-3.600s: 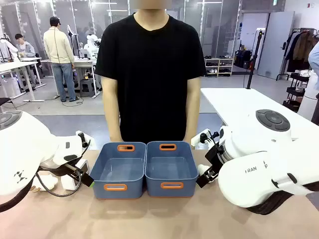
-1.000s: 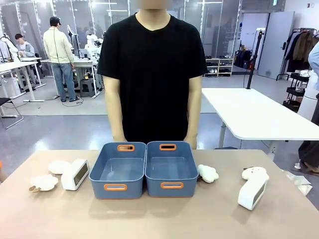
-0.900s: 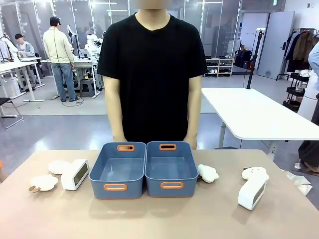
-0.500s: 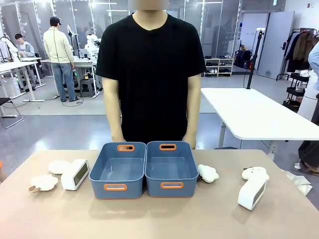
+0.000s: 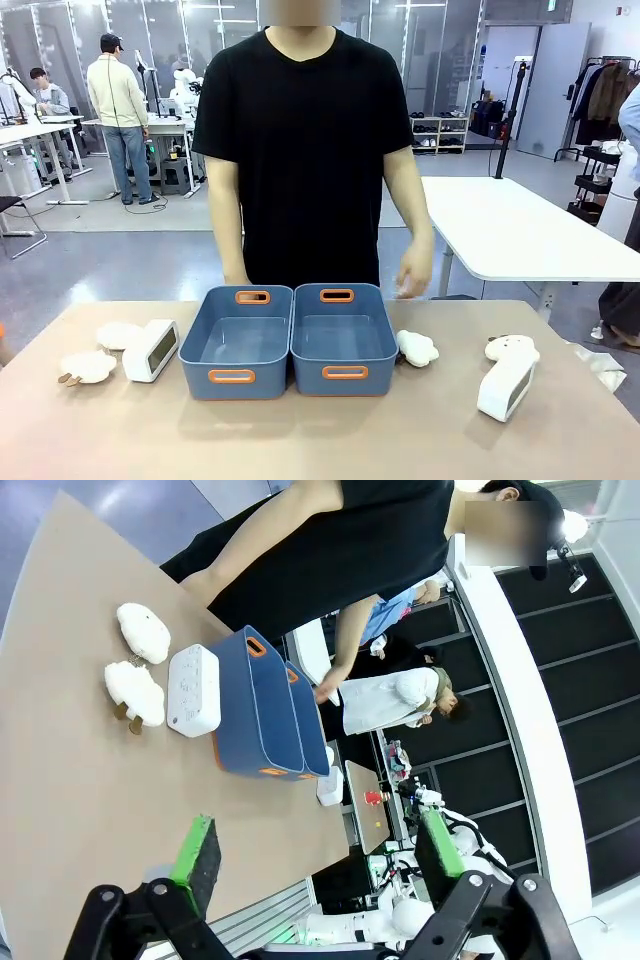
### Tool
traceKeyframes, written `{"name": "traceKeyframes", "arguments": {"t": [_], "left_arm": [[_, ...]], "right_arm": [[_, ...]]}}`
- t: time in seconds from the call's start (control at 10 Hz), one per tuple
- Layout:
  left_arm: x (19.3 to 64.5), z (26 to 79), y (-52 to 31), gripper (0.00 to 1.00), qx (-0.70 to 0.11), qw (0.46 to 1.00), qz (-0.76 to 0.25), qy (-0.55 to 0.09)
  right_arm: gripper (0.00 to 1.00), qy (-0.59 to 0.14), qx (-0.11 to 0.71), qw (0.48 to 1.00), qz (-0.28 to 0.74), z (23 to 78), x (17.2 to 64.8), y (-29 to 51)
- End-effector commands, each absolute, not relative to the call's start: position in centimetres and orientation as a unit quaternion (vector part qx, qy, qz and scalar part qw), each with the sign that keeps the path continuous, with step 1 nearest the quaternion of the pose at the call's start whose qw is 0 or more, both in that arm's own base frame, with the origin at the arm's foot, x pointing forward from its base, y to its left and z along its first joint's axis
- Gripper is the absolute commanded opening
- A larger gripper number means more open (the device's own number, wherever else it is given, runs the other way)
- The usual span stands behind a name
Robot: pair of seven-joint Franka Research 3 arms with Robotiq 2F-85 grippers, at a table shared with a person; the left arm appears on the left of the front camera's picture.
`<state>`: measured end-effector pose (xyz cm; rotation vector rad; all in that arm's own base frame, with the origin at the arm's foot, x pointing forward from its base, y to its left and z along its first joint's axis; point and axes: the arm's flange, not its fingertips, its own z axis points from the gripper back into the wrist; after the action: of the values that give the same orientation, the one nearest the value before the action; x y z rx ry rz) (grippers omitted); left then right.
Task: Sort the digital clocks into the basket.
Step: Pick up the Digital clock from the table and place it into the empty Plastic storage basket.
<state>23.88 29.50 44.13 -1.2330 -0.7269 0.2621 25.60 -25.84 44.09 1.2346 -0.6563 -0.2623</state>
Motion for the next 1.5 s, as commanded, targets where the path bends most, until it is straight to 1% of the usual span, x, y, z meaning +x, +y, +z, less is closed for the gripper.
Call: {"name": "traceKeyframes", "arguments": {"t": [0.0,1.4], "left_arm": [[23.64,44.11,29.67,1.0,-0.566,0.747,0.107,-0.334],[23.64,44.11,29.67,1.0,-0.566,0.747,0.107,-0.334]], "right_arm": [[1.0,-0.305,0.57,0.754,-0.118,44.25,25.65,-25.85],[1.0,-0.305,0.57,0.754,-0.118,44.25,25.65,-25.85]]}}
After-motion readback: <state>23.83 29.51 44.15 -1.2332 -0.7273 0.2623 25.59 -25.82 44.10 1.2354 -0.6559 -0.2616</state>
